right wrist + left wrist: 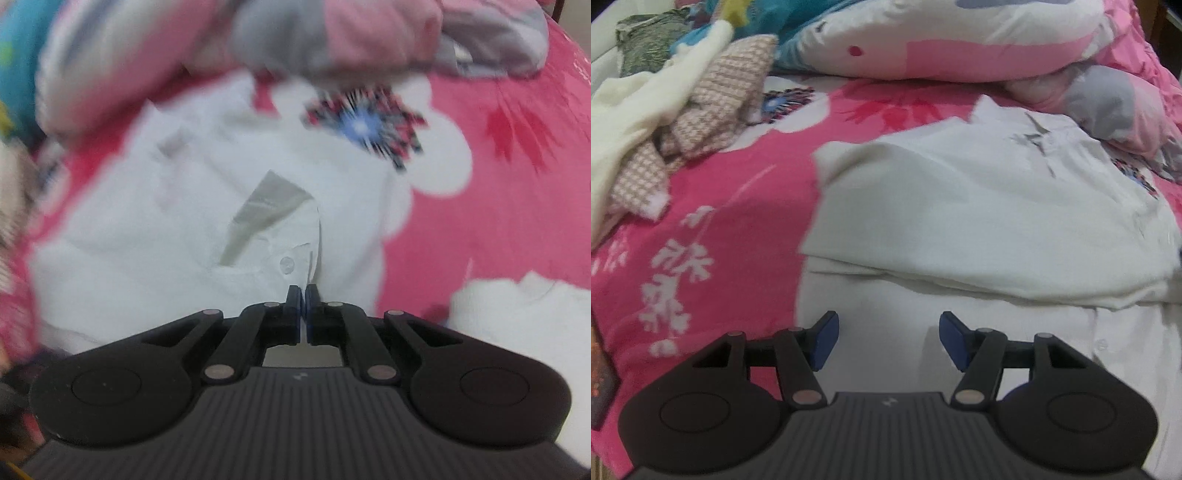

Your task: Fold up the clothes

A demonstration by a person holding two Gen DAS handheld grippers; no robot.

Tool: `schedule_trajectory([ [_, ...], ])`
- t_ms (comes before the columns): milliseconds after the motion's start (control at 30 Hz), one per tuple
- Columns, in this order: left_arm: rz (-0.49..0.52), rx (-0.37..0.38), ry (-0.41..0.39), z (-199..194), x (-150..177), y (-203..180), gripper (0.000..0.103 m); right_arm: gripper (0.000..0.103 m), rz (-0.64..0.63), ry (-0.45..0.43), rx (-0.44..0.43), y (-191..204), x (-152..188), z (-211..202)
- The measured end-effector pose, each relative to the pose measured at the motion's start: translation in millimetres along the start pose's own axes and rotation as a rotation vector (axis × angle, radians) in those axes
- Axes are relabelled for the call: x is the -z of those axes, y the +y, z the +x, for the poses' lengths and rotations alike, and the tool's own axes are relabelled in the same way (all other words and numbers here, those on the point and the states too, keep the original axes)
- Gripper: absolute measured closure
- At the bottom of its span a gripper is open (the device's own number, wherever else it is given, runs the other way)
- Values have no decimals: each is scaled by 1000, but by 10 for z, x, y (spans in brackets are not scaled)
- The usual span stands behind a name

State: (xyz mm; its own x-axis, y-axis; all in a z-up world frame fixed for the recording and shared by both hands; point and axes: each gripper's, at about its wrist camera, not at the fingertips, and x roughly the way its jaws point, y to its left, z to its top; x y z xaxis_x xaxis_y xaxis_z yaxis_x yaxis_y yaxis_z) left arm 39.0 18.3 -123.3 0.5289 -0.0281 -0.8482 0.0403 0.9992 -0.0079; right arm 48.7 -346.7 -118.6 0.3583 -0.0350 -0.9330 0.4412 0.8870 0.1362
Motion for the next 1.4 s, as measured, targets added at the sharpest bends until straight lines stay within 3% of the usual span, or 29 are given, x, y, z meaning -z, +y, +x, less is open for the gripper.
schedule_trajectory([
  [133,-30,-16,-15,-13,-133,166,42,98,-20,54,74,16,4,130],
  [200,-71,-2,-21,-9,-220,262,42,91,-45,60,122,72,-8,45],
  [267,-135,31,-28,-12,-309,400,42,76,-90,38,184,196,-7,-119],
  [333,-224,75,-36,-13,-381,584,42,76,-133,-24,183,345,-7,-346],
  [400,-291,109,-38,34,-438,743,42,76,-184,-105,105,583,-46,-572],
  [500,-289,169,-6,247,-538,883,42,76,-346,-189,-135,1190,-138,-700],
  [600,-261,230,63,551,-578,954,54,76,-612,-223,-341,2005,-206,-550],
  [667,-262,267,60,618,-583,1011,66,76,-759,-204,-430,2491,-239,-362],
  [800,-248,326,50,695,-569,1083,72,76,-1047,-122,-536,3251,-244,30],
  [900,-239,354,44,706,-525,1085,73,76,-1245,-56,-521,3607,-141,246],
  [1000,-222,367,35,690,-495,1056,71,76,-1320,19,-463,3748,-127,493],
  [1033,-213,369,32,682,-491,1043,72,76,-1321,43,-452,3756,-133,563],
  [1067,-205,371,29,673,-486,1029,76,85,-1308,66,-450,3738,-142,619],
  [1133,-189,374,22,656,-476,1003,96,103,-1234,70,-452,3682,-179,650],
  [1200,-173,378,16,639,-467,977,96,103,-1079,17,-457,3556,-298,597],
  [1300,-148,384,6,614,-452,938,97,103,-742,-25,-471,3205,-538,560],
  [1400,-123,389,-4,588,-438,898,97,103,-468,-7,-456,2836,-652,607],
])
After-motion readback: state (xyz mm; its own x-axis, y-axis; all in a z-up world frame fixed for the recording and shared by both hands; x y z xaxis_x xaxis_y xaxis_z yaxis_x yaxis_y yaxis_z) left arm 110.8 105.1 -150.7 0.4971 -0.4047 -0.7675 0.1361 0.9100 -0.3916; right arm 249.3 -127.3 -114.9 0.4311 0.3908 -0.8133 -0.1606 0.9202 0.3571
